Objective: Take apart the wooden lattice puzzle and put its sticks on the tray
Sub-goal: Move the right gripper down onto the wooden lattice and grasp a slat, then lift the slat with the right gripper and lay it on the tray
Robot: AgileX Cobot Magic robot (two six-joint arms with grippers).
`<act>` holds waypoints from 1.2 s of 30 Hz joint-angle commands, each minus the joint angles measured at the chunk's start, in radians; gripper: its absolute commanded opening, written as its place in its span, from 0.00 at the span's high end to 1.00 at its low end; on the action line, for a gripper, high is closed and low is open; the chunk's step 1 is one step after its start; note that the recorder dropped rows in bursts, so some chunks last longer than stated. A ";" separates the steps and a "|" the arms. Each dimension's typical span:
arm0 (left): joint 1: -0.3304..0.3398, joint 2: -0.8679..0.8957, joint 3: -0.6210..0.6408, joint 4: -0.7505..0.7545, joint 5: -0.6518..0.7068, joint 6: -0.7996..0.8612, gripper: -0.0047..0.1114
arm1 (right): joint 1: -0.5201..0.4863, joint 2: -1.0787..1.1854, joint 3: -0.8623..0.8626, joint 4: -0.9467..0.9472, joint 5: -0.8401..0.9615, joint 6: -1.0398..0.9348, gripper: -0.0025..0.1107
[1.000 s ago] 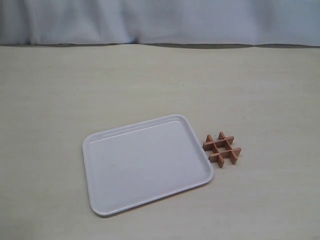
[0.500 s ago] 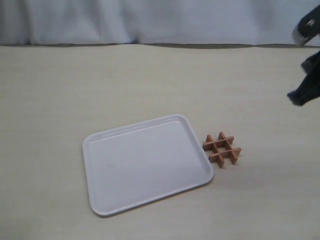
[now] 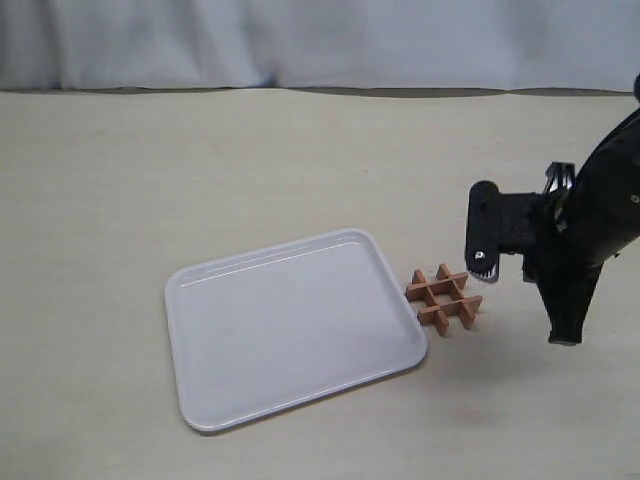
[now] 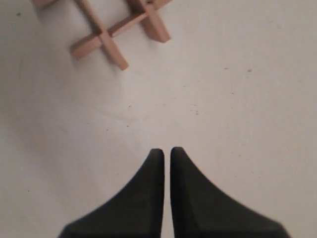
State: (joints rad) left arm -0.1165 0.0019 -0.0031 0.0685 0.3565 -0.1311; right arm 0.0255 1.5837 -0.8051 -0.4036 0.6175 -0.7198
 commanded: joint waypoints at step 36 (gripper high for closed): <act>0.000 -0.002 0.003 0.003 -0.010 -0.002 0.96 | 0.011 0.205 0.005 0.155 -0.202 -0.300 0.94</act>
State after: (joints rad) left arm -0.1165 0.0019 -0.0031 0.0685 0.3565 -0.1311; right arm 0.0335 1.7892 -0.8030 -0.2545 0.4065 -1.0022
